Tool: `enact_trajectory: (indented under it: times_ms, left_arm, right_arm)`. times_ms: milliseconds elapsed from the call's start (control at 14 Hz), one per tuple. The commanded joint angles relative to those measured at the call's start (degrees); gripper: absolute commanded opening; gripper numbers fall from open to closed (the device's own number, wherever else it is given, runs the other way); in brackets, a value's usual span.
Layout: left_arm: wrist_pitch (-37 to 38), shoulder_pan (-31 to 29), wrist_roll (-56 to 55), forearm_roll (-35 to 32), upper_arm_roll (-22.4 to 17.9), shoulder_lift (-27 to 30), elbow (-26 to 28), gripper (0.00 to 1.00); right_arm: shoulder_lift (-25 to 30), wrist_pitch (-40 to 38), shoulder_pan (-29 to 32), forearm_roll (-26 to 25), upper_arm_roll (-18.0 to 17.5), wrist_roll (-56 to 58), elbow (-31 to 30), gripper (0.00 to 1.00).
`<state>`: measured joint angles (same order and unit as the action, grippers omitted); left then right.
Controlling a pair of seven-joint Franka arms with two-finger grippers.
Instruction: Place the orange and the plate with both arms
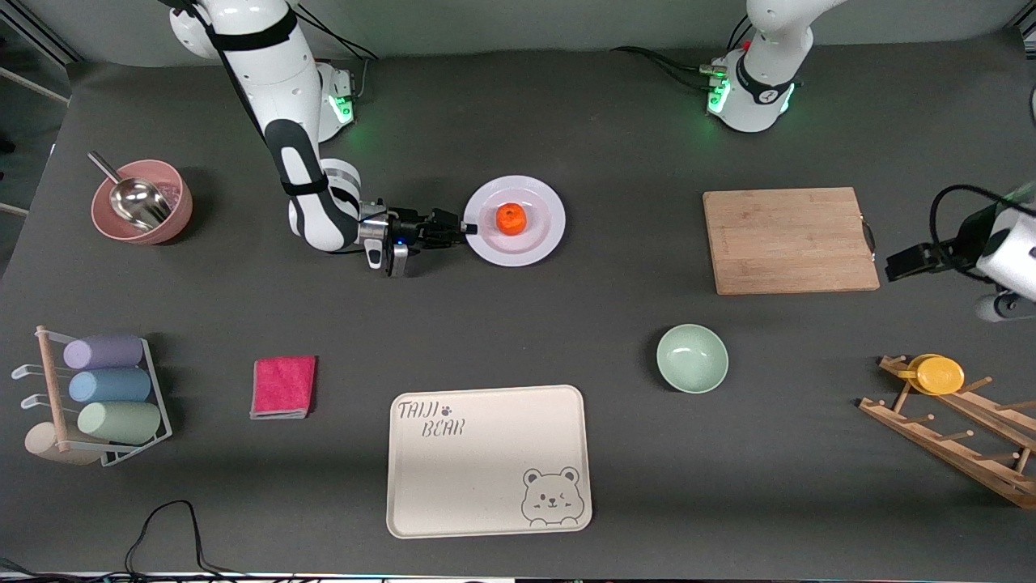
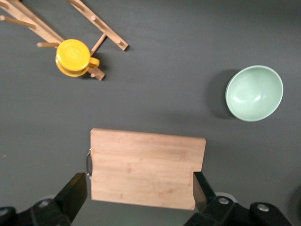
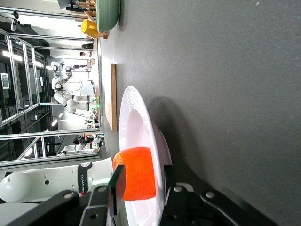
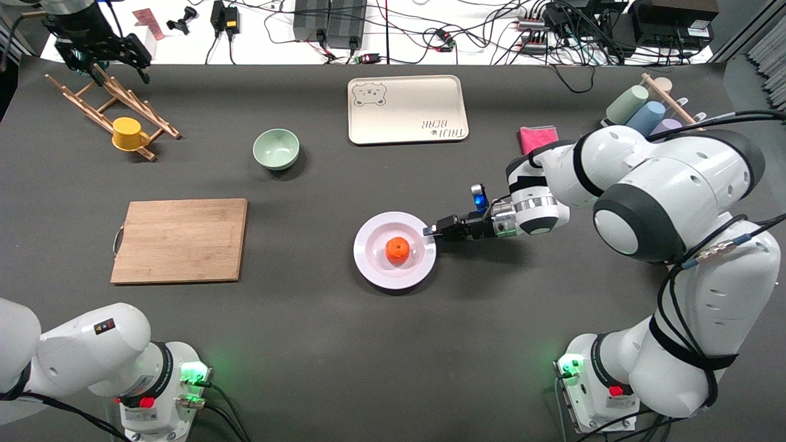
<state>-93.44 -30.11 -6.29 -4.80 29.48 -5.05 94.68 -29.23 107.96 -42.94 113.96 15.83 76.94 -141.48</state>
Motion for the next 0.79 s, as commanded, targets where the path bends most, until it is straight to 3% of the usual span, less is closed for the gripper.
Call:
enact_trajectory:
  times_ms: [0, 143, 357, 571, 714]
  left_arm:
    - [2.7, -0.3, 2.2, 0.9, -0.7, 3.7, 0.7, 1.00]
    - [3.7, -0.1, 1.3, 0.8, -0.6, 5.3, 1.2, 1.00]
    - [7.6, 0.0, 7.4, 1.0, -2.0, 6.9, 1.2, 1.00]
    - [6.8, 1.0, 7.9, 2.2, -3.1, 10.5, 4.7, 1.00]
    - [7.1, 8.7, 7.9, 3.9, -10.7, 12.4, 5.7, 1.00]
  right_arm:
    - [-0.7, 0.1, -0.6, 1.9, -0.2, 1.4, 0.6, 0.40]
    - [-0.7, 0.1, -0.6, 1.9, -0.4, 1.9, 0.6, 0.27]
    - [-0.7, 0.0, -0.6, 2.0, -0.5, 3.1, 0.6, 0.00]
    - [-0.5, -0.5, -0.4, 2.0, -0.5, 3.0, 1.0, 0.00]
    - [0.9, -1.0, 0.5, 2.0, -0.1, 2.5, 1.3, 0.00]
